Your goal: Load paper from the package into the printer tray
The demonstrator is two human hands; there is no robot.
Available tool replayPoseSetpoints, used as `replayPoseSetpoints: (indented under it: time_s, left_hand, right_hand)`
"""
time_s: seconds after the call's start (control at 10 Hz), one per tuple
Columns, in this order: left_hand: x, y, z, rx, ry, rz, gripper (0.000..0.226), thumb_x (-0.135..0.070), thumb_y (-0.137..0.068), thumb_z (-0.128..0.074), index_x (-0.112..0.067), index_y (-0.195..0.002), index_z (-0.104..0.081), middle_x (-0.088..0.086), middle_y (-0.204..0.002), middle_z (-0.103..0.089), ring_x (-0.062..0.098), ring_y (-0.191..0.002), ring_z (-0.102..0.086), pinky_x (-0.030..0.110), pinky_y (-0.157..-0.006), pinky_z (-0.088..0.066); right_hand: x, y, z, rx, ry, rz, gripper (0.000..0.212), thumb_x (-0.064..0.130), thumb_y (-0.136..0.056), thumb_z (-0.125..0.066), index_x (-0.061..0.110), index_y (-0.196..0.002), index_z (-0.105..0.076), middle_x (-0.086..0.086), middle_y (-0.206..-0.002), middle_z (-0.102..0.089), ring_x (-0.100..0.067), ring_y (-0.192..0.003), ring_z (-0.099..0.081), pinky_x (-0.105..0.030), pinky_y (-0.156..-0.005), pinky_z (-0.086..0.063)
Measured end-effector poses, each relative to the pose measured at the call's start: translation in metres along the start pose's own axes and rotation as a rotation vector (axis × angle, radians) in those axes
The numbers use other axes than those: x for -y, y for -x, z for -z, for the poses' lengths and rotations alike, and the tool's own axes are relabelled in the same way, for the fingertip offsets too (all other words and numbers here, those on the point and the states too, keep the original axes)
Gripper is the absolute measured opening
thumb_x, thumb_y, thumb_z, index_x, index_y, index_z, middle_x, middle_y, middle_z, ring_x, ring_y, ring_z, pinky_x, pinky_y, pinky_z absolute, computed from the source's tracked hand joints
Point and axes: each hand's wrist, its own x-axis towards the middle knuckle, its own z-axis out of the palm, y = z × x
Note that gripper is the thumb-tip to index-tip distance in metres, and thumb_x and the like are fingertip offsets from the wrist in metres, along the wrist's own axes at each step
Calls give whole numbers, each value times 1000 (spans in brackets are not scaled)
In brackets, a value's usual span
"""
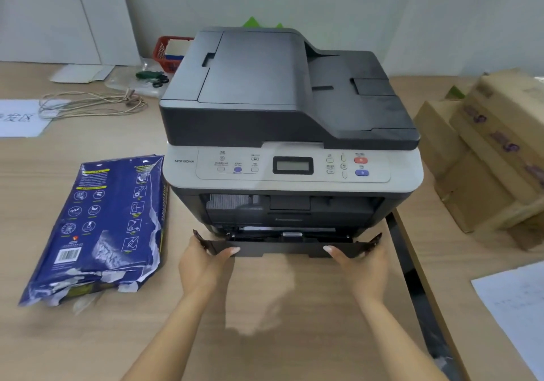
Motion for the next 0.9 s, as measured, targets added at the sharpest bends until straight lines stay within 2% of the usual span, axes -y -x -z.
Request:
replayPoseSetpoints:
  time_s: [0.1, 0.2, 0.3, 0.4, 0.6, 0.7, 0.8, 0.9]
  left_hand:
    - [-2, -4, -2, 2, 6, -12, 49, -38, -60, -84, -7, -85, -57, 8, -78, -69, 30, -79, -64, 33, -58, -40]
    - [-8, -11, -5, 17, 20, -55, 51, -37, -63, -82, -9, -98, -58, 10, -90, -71, 32, -88, -65, 32, -65, -40]
    - [-10, -16, -8, 26, 24, -61, 56, -39, -64, -81, -8, -102, -56, 10, -92, -70, 33, -90, -64, 33, -66, -41]
    - [-10, -17, -11, 40, 28, -49, 59, -38, -66, -80, -5, -108, -54, 12, -97, -69, 34, -92, -63, 33, -67, -40]
    - [-10, -13, -8, 91, 54, -45, 69, -36, -66, -81, -9, -122, -48, 7, -117, -65, 30, -110, -60, 31, -77, -42]
    - [-14, -8, 1, 142, 19, -35, 69, -32, -69, -79, -10, -125, -46, 6, -116, -61, 29, -115, -57, 31, -80, -41]
    - [-4, -5, 12, 152, -2, -12, 80, -31, -71, -76, -4, -136, -38, 11, -128, -55, 31, -120, -53, 34, -86, -44]
    - [5, -2, 33, 129, -49, 8, 72, -24, -79, -69, -5, -139, -35, 16, -138, -50, 31, -124, -51, 41, -97, -46]
  right_hand:
    - [-1, -5, -5, -22, 44, 24, 114, 57, -47, -81, 0, -136, -38, -18, -128, -56, -32, -116, -55, -32, -87, -49]
    - [3, -16, -10, -24, 17, 47, 101, 41, -51, -89, 2, -133, -42, -15, -127, -57, -31, -118, -53, -29, -87, -44]
    - [3, -25, -15, -1, -19, 28, 100, 39, -52, -89, 5, -133, -42, -12, -127, -55, -29, -121, -49, -33, -90, -44]
    - [1, -27, -18, 6, -18, -9, 96, 39, -54, -88, 1, -128, -43, -16, -124, -53, -32, -116, -50, -36, -86, -45]
    - [3, -25, -16, 3, -30, 9, 101, 35, -55, -89, 2, -136, -38, -17, -132, -48, -31, -120, -48, -40, -93, -46]
    - [3, -16, -16, 37, -35, -17, 116, 43, -57, -86, 5, -147, -23, -17, -145, -37, -31, -131, -41, -45, -104, -44]
    - [0, 2, -16, 67, -59, -109, 125, 52, -58, -81, 6, -151, -10, -19, -153, -22, -35, -138, -35, -50, -108, -39]
    - [8, 22, -13, 39, -84, -157, 112, 50, -65, -78, 8, -149, -18, -18, -150, -25, -36, -133, -39, -49, -106, -41]
